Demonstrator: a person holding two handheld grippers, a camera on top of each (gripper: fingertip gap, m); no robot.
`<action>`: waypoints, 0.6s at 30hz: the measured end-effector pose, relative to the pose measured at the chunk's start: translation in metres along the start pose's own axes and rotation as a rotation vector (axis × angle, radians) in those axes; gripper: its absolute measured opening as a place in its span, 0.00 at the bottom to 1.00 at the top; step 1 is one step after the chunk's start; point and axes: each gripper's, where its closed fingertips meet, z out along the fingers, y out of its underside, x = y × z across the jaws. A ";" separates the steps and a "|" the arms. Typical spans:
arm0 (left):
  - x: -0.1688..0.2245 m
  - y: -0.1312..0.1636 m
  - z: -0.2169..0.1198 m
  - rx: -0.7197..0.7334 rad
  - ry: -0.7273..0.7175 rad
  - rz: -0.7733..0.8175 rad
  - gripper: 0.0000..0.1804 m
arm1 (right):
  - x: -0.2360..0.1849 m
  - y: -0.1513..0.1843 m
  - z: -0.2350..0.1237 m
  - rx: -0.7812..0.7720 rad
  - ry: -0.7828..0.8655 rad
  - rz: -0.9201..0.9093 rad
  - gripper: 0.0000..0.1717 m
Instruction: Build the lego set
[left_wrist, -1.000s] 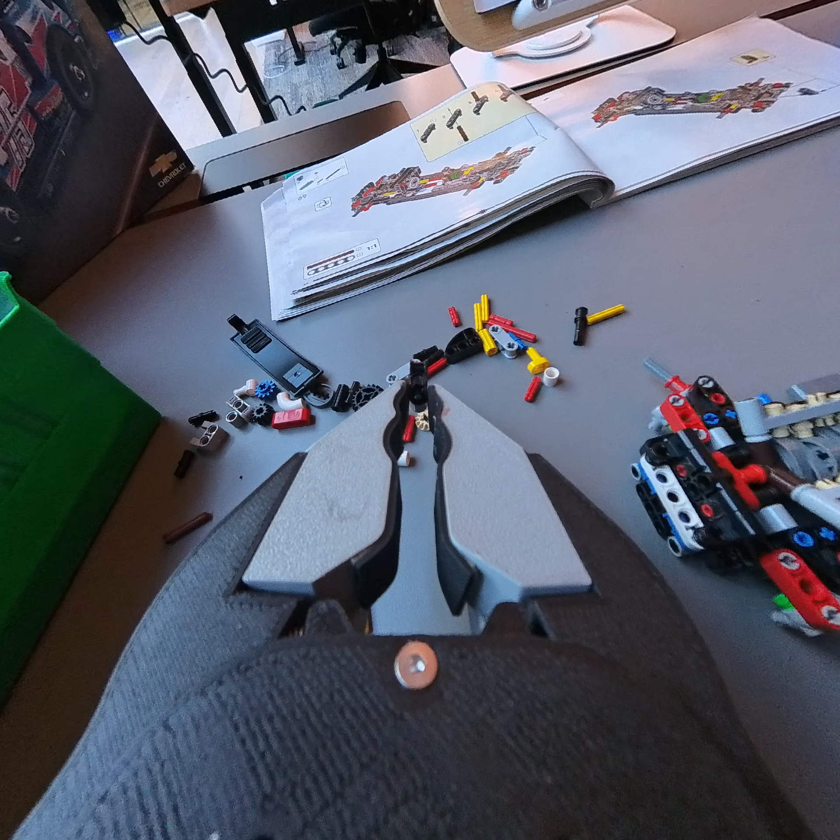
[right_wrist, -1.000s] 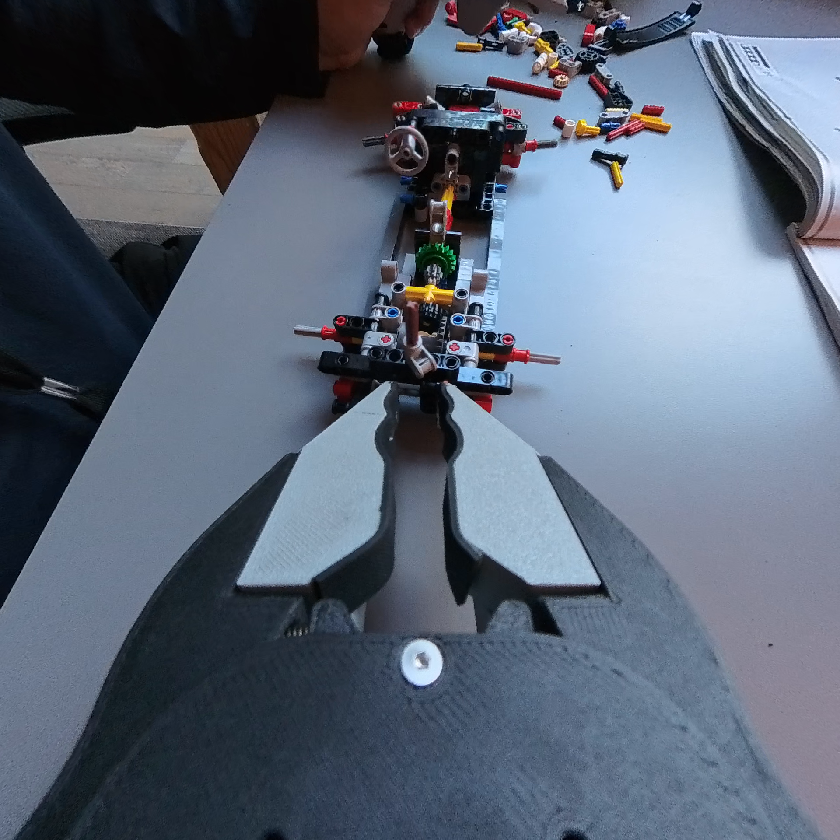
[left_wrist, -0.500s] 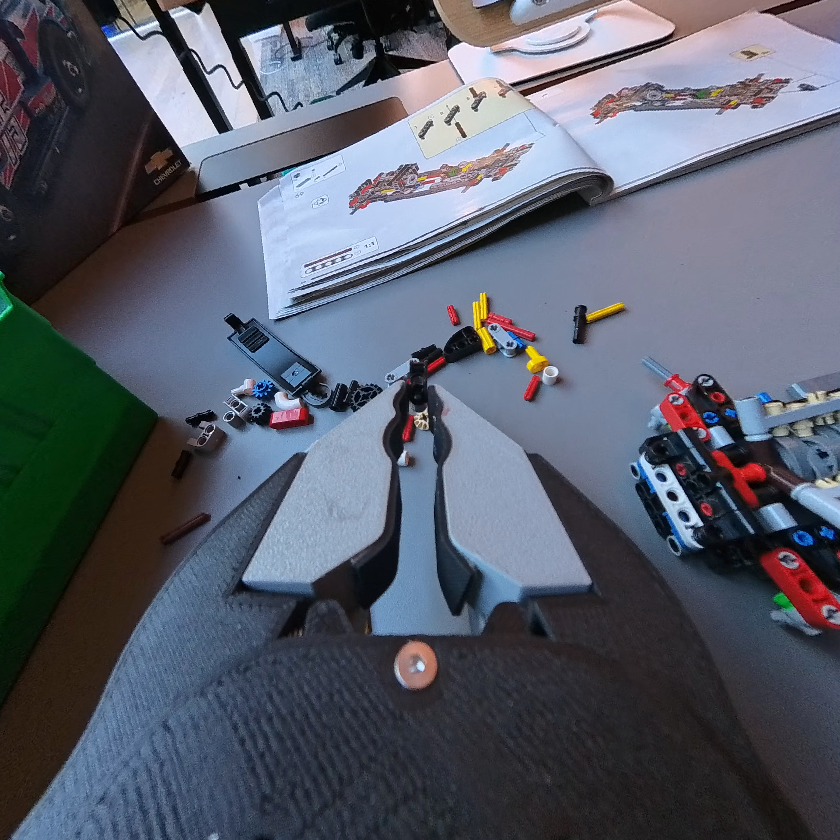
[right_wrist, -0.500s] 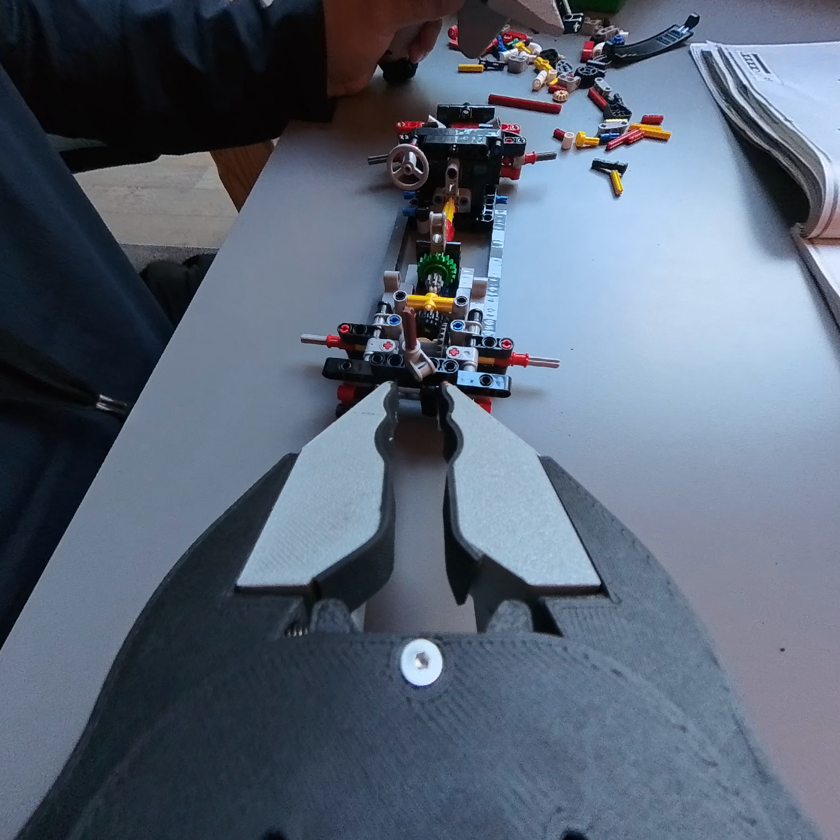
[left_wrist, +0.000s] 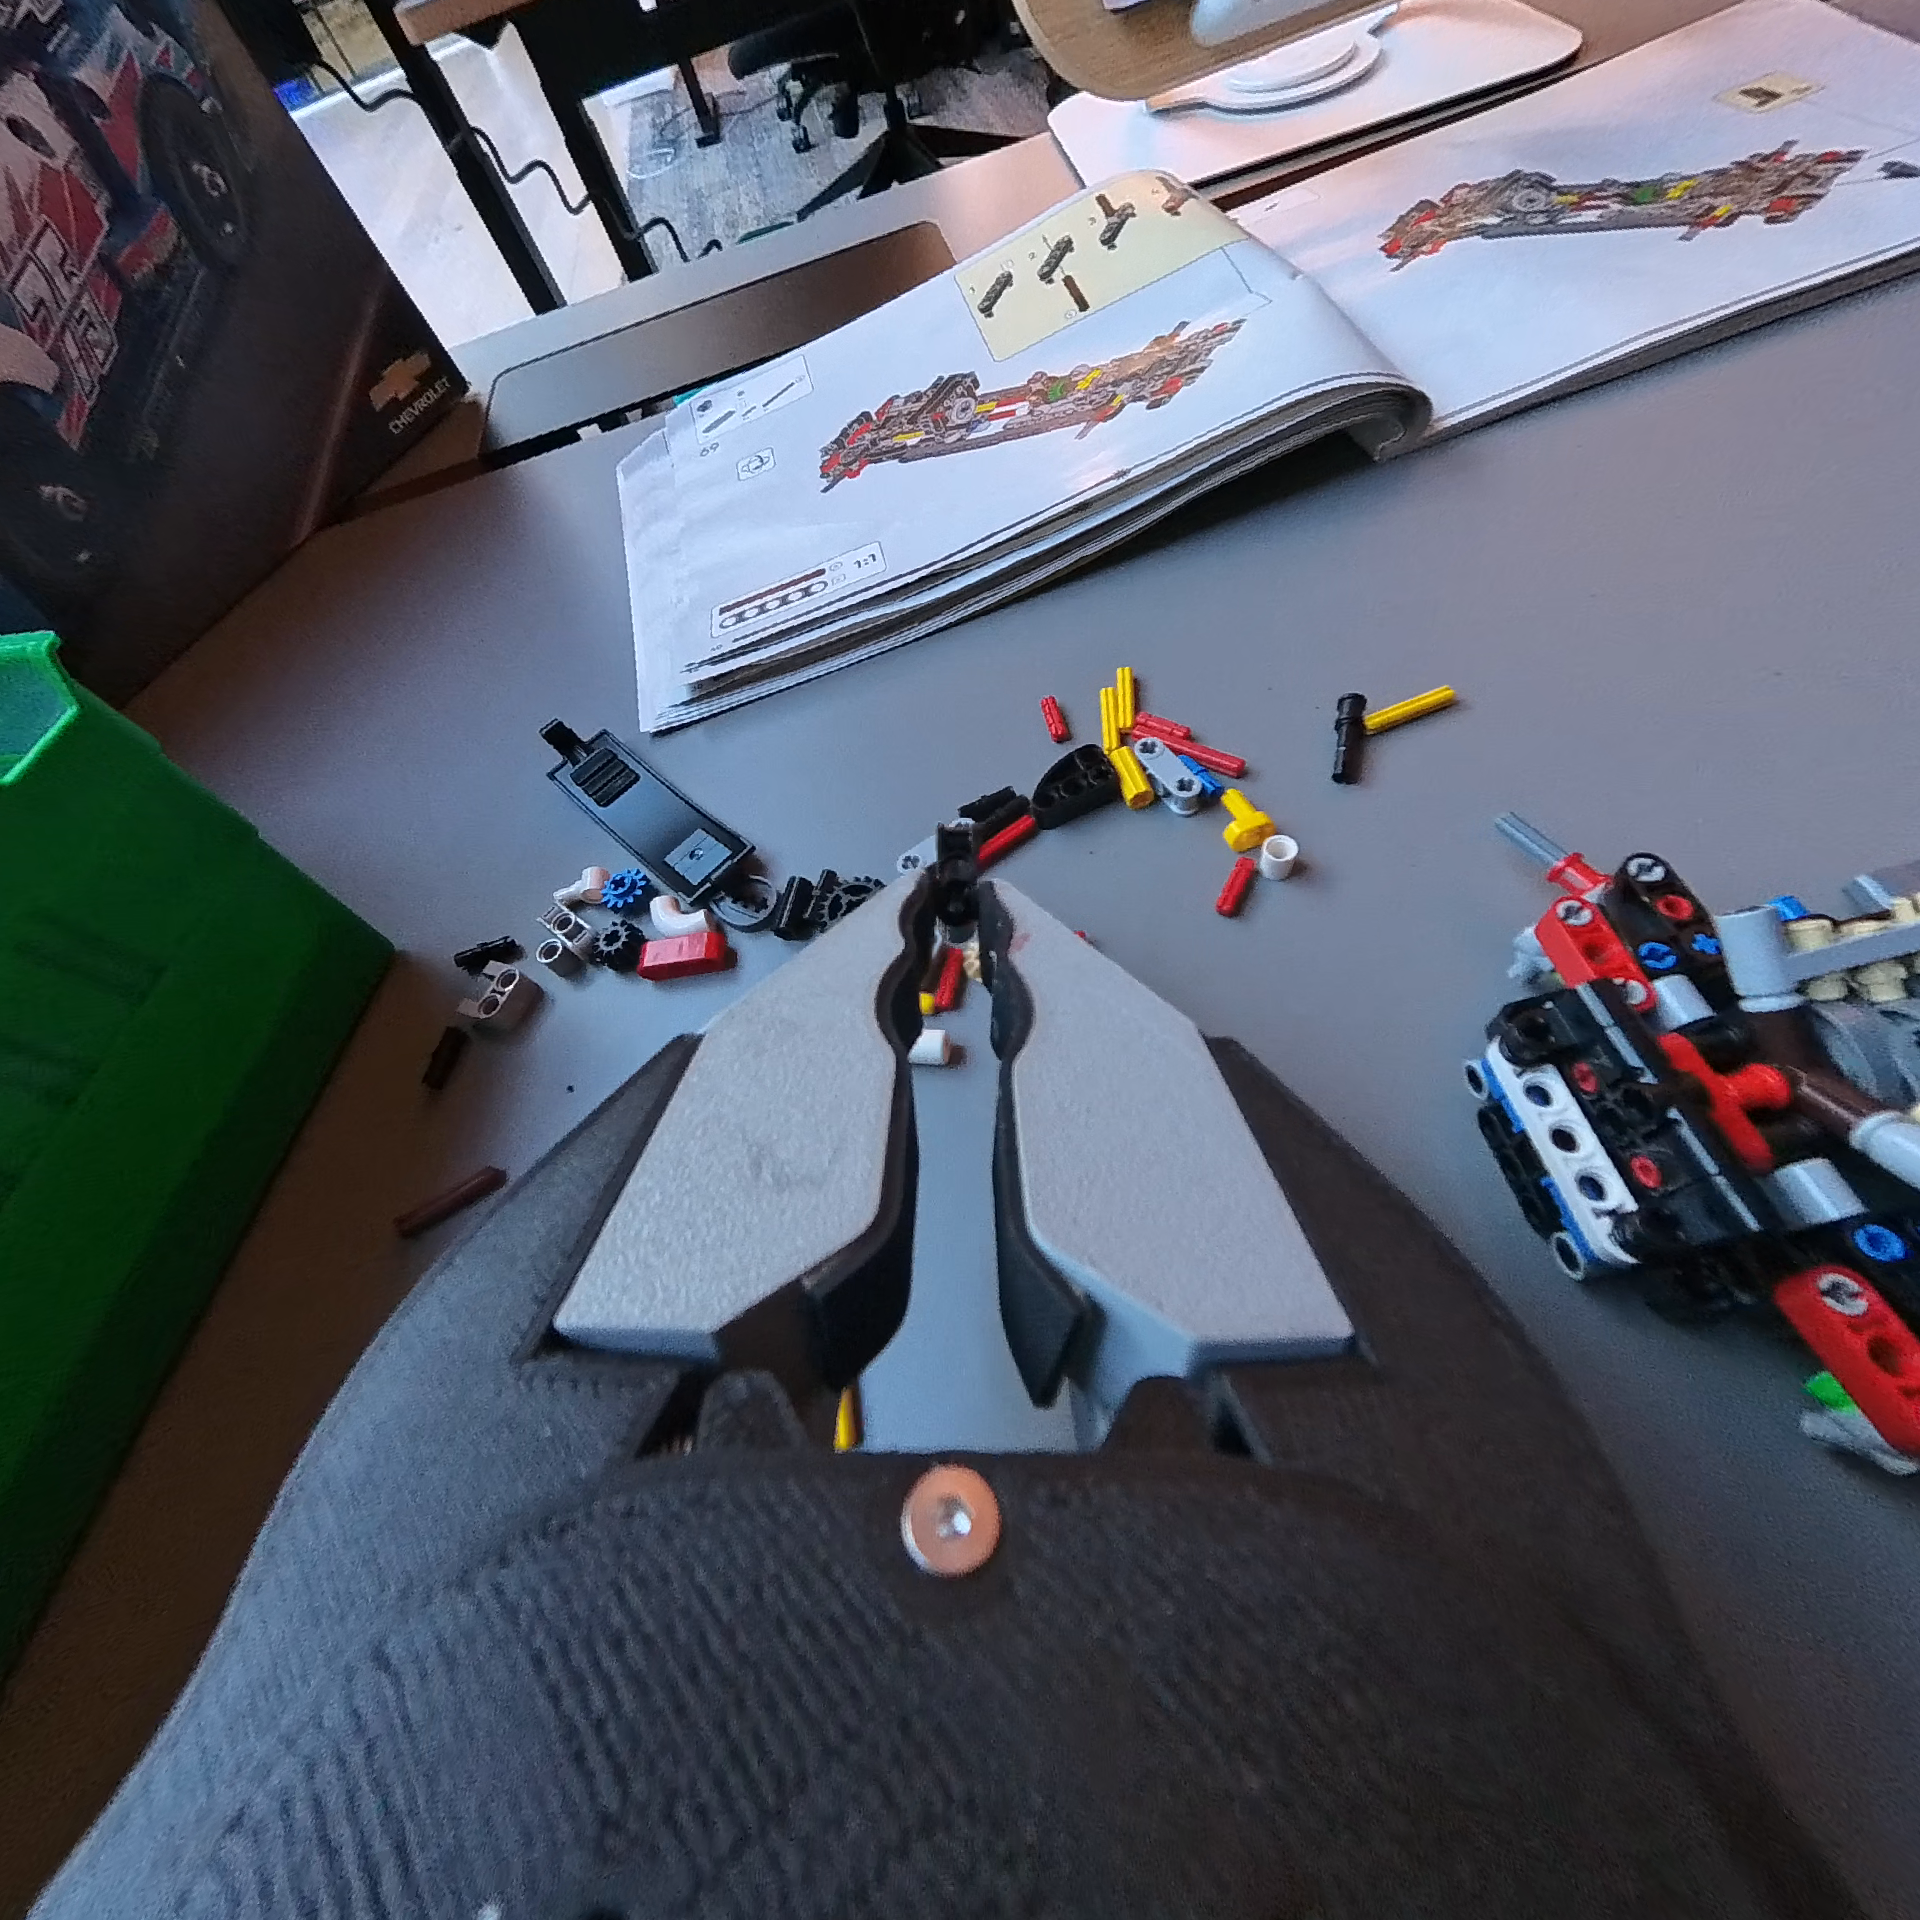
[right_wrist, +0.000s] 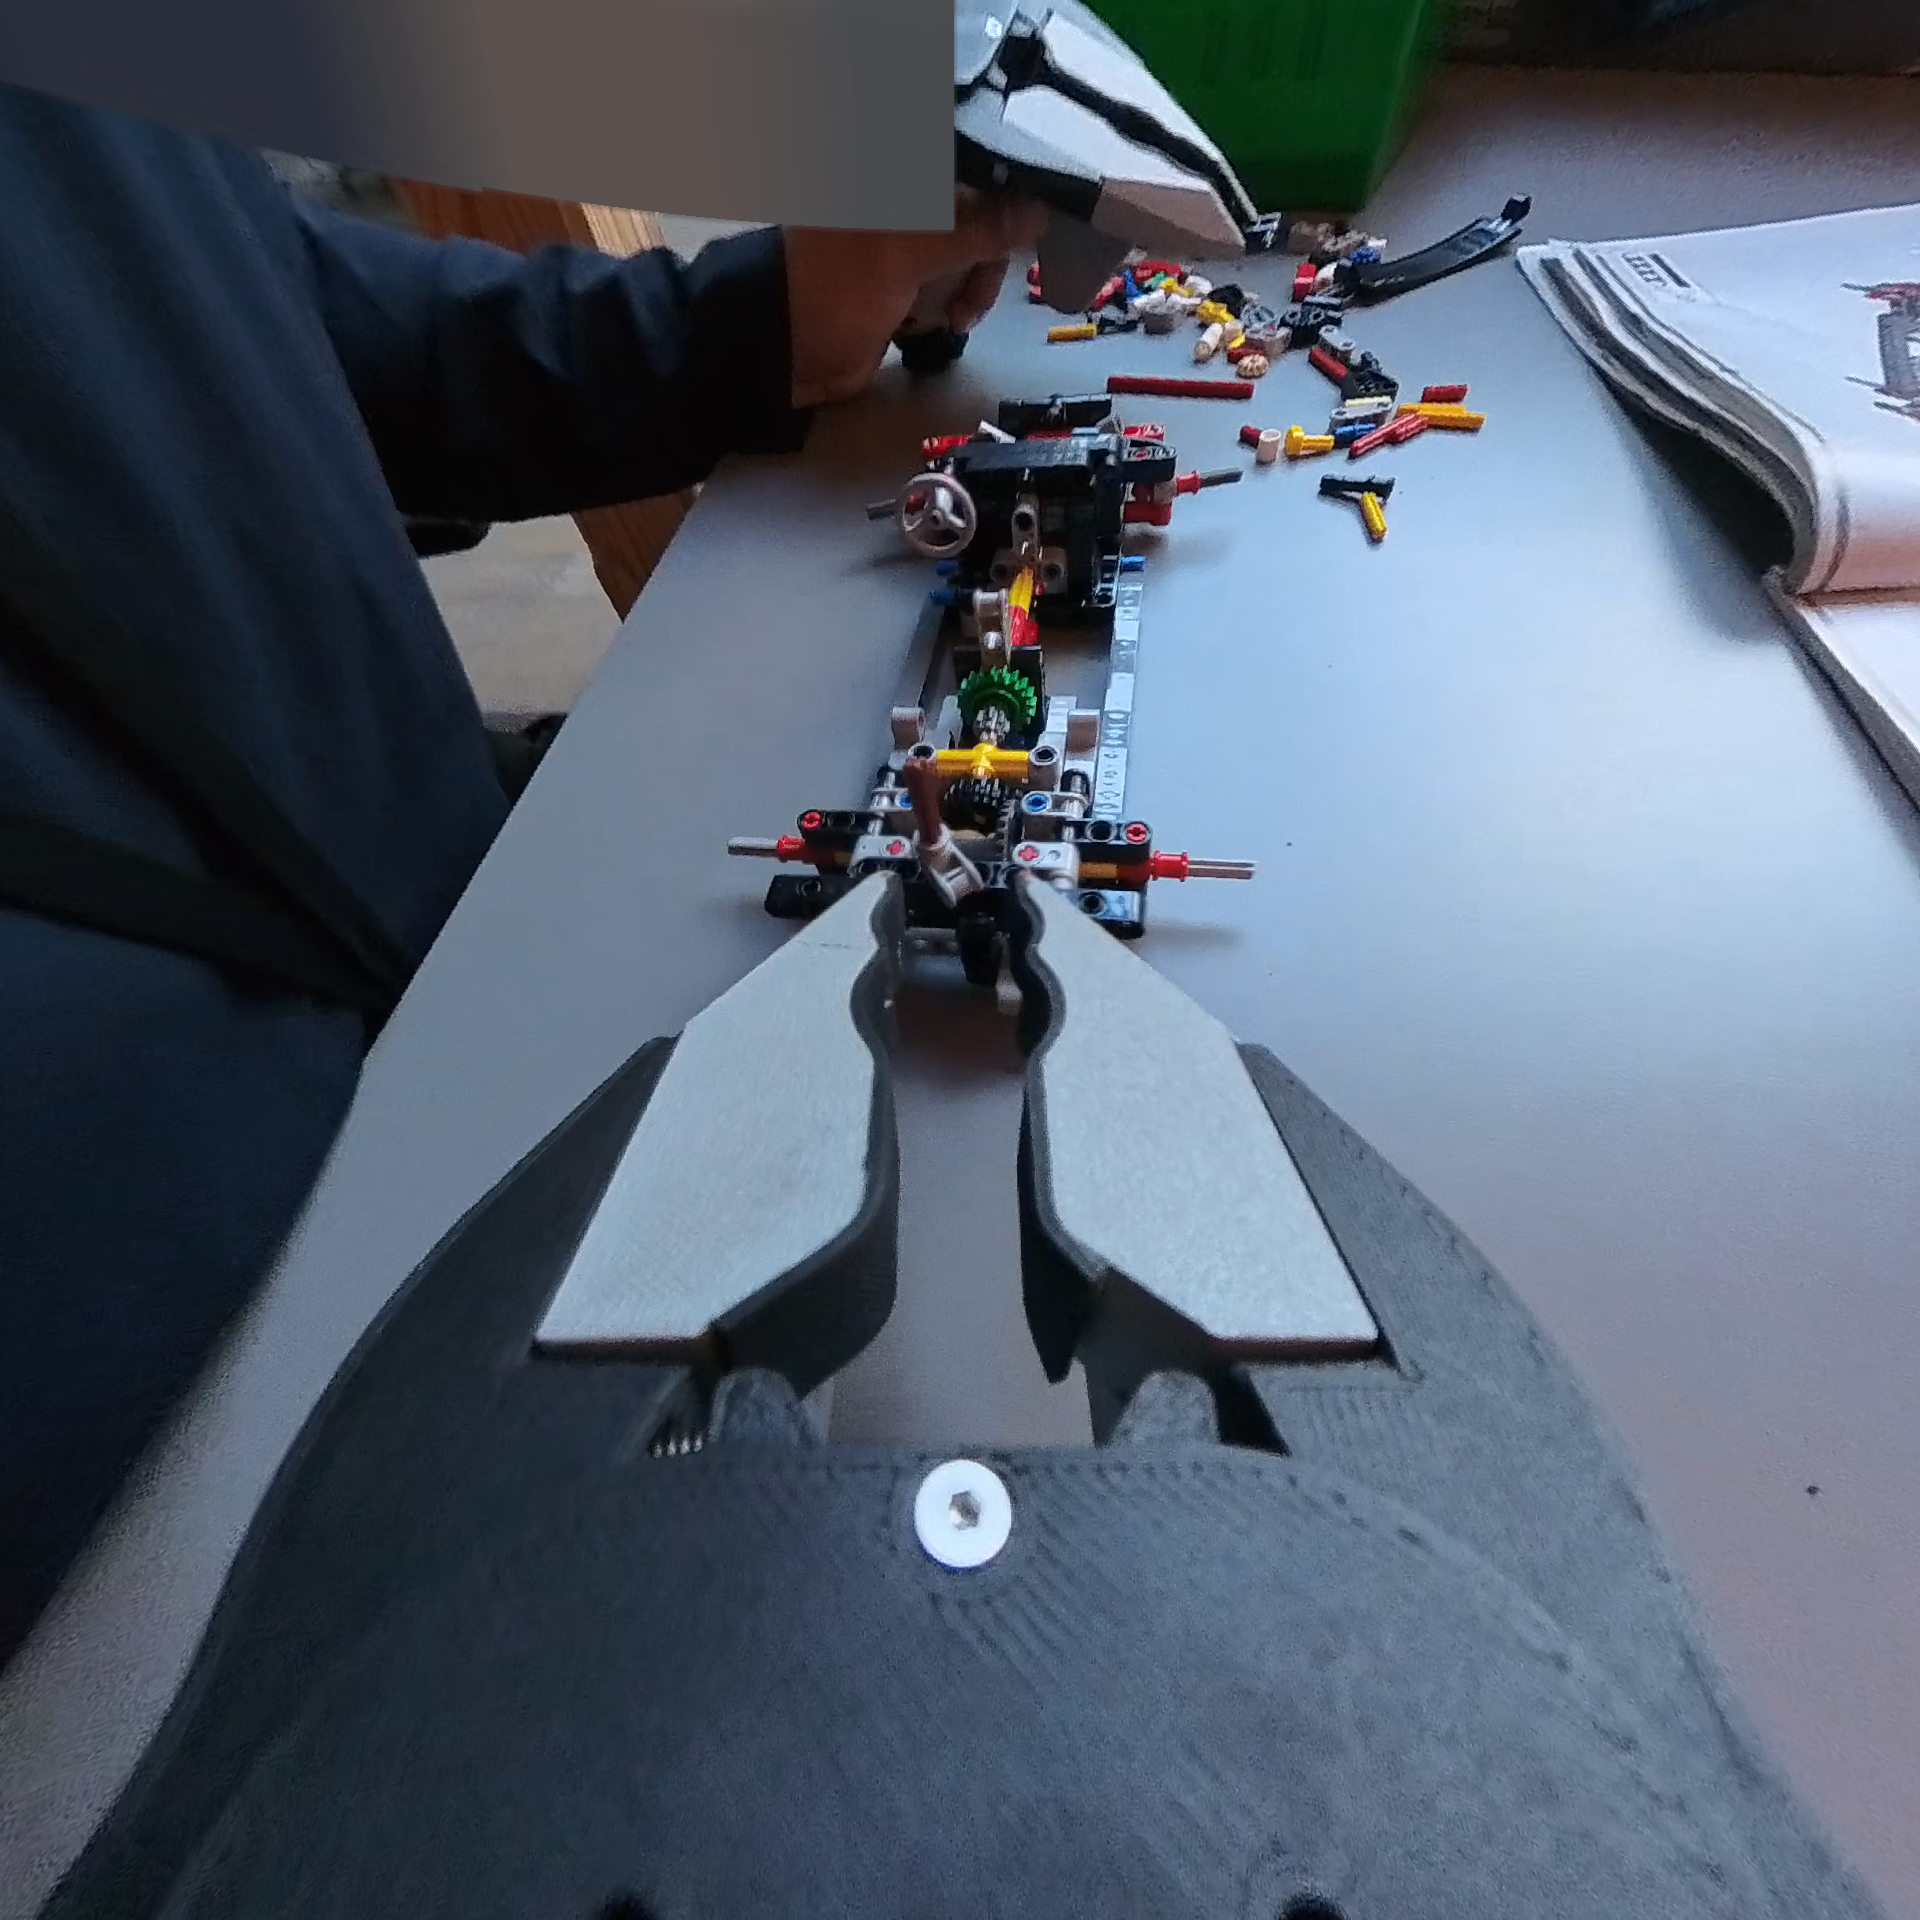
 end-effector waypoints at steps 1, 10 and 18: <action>-0.001 0.000 0.000 0.000 -0.006 0.001 0.03 | 0.001 -0.002 -0.002 0.017 -0.004 0.011 0.10; -0.005 0.002 0.000 -0.012 -0.047 0.020 0.03 | 0.010 -0.017 -0.017 0.146 -0.012 0.074 0.10; -0.007 0.002 0.000 -0.013 -0.058 0.025 0.03 | 0.017 -0.022 -0.027 0.199 0.038 0.068 0.09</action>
